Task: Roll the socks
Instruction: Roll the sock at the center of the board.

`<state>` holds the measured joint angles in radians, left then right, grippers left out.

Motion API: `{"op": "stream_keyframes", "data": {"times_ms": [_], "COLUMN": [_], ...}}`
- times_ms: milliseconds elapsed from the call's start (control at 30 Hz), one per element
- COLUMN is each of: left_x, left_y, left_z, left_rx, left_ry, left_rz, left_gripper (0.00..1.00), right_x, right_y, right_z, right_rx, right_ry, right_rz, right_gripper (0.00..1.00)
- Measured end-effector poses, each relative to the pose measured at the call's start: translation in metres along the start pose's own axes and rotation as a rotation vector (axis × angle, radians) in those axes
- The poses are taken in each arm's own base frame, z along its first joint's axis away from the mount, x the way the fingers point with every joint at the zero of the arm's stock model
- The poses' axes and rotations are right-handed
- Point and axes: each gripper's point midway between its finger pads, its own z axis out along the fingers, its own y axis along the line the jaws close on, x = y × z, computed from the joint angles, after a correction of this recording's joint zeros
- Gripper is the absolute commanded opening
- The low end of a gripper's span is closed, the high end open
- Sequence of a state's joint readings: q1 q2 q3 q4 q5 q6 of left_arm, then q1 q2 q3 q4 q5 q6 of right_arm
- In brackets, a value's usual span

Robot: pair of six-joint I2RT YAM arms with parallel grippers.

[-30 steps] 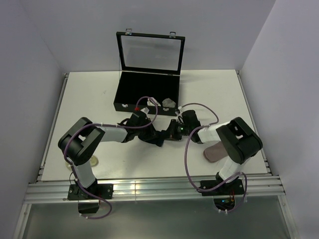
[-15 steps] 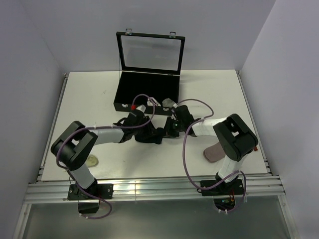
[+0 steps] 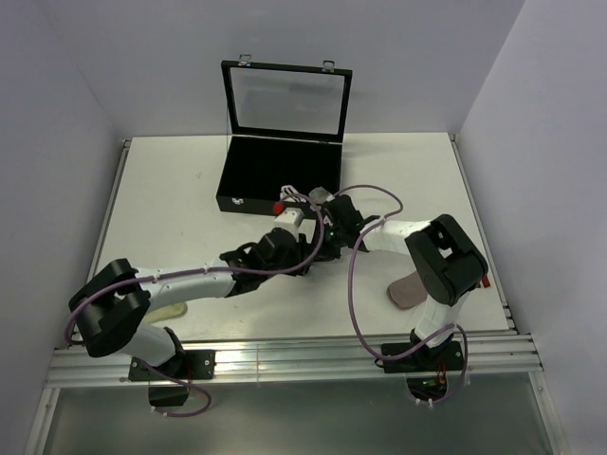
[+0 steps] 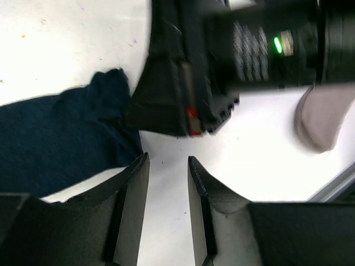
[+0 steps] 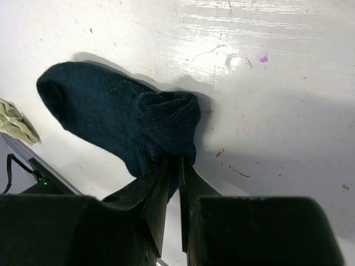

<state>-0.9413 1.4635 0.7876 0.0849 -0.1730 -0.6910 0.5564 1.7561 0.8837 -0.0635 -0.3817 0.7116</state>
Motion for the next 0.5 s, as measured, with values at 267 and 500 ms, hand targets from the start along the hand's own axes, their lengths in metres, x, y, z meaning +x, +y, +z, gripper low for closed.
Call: {"op": "stream_keyframes", "data": {"times_ms": [267,500], "left_x": [0.028,0.042], "left_y": [-0.007,0.005], "left_z": [0.010,0.027], "left_rx": [-0.114,-0.214], "left_ry": [-0.016,-0.002], "left_rz": [0.239,0.368], "left_gripper": [0.43,0.47], "right_x": [0.002,0.002], "right_y": [0.000,0.002], "right_z": [0.001,0.002], "right_rx": [0.011,0.003], "right_ry": [0.024,0.038], "right_rz": [0.005,0.005], "right_gripper": [0.19,0.19]}}
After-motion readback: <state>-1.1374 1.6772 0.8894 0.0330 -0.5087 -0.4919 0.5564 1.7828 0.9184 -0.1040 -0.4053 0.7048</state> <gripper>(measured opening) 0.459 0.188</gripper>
